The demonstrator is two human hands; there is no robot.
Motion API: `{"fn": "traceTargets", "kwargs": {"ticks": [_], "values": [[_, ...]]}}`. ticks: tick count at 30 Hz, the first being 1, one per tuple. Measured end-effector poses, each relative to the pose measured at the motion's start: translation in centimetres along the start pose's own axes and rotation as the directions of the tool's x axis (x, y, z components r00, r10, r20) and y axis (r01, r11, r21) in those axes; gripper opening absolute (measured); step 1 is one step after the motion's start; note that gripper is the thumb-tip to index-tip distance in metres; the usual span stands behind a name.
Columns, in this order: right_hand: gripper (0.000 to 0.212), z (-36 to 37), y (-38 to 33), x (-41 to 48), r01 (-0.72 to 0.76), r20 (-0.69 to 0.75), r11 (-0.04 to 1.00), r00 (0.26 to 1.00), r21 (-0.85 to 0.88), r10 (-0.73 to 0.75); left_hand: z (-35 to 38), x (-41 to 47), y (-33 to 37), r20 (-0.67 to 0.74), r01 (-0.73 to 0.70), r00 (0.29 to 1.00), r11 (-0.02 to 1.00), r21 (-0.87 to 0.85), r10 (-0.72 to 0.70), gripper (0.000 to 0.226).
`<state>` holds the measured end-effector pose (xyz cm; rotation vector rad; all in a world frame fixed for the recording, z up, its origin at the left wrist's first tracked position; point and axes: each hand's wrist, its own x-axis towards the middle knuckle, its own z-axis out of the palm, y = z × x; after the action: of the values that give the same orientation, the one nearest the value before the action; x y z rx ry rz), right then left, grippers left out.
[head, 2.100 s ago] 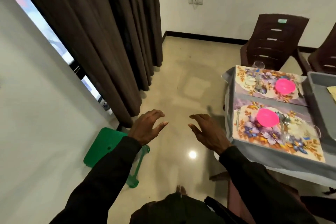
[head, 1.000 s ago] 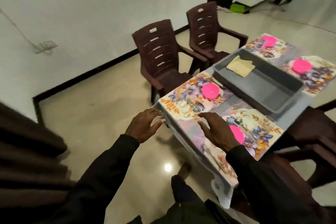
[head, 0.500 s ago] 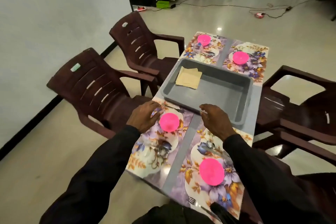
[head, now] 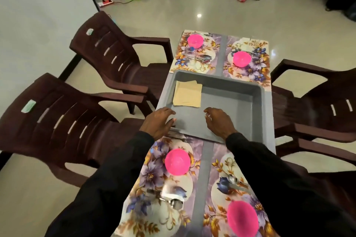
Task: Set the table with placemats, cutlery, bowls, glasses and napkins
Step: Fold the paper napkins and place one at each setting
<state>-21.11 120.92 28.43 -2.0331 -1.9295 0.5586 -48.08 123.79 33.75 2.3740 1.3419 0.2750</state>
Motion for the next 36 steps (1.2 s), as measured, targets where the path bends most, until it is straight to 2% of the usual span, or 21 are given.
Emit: {"fn": "traceTargets", "kwargs": {"ticks": [5, 10, 13, 14, 16, 21, 27, 30, 32, 33, 36], "values": [[0.031, 3.2, -0.3, 6.0, -0.143, 0.047, 0.988, 0.989, 0.051, 0.141, 1.2, 3.3, -3.9, 0.055, -0.027, 0.998, 0.999, -0.04, 0.029, 0.03], [0.032, 6.1, 0.2, 10.9, -0.274, 0.015, 0.955, 0.962, 0.112, 0.274, 2.3, 5.5, -6.8, 0.077, -0.035, 0.996, 0.995, -0.095, 0.043, 0.03], [0.019, 7.7, 1.0, 13.6, -0.37, 0.024, 0.909, 0.928, 0.191, 0.372, 2.6, 6.4, -8.0, 0.06, -0.032, 0.997, 0.99, -0.137, 0.041, 0.03], [0.014, 8.2, 1.3, 14.3, -0.412, 0.034, 0.883, 0.909, 0.223, 0.416, 2.6, 6.5, -8.2, 0.059, -0.023, 0.998, 0.987, -0.157, 0.033, 0.031], [0.018, 9.1, 1.6, 15.7, -0.498, 0.057, 0.808, 0.86, 0.314, 0.508, 2.7, 6.6, -8.8, 0.054, -0.014, 0.998, 0.983, -0.182, 0.025, 0.032], [0.055, 10.5, 0.8, 17.9, -0.602, 0.136, 0.557, 0.739, 0.571, 0.66, 2.4, 5.7, -9.7, 0.011, 0.016, 1.0, 0.954, -0.299, -0.014, 0.029], [0.039, 11.7, -0.7, 19.2, -0.582, 0.166, 0.414, 0.696, 0.7, 0.699, 2.3, 4.4, -10.0, 0.015, 0.116, 0.992, 0.874, -0.472, -0.124, 0.028], [0.029, 9.7, -2.5, 17.8, -0.524, 0.119, 0.448, 0.735, 0.724, 0.667, 1.7, 3.9, -9.5, 0.022, 0.193, 0.974, 0.77, -0.608, -0.227, 0.026], [0.022, 7.8, -3.3, 15.9, -0.464, 0.071, 0.466, 0.762, 0.754, 0.643, 1.2, 3.8, -9.0, 0.03, 0.227, 0.954, 0.656, -0.719, -0.298, 0.025], [0.02, 6.8, -3.5, 14.9, -0.429, 0.053, 0.468, 0.778, 0.772, 0.626, 1.1, 3.8, -8.6, 0.053, 0.254, 0.936, 0.562, -0.787, -0.349, 0.025], [0.021, 3.2, -4.2, 11.3, -0.336, 0.035, 0.435, 0.823, 0.835, 0.567, 0.9, 3.7, -6.6, 0.222, 0.327, 0.848, 0.144, -0.934, -0.481, 0.032]]}}
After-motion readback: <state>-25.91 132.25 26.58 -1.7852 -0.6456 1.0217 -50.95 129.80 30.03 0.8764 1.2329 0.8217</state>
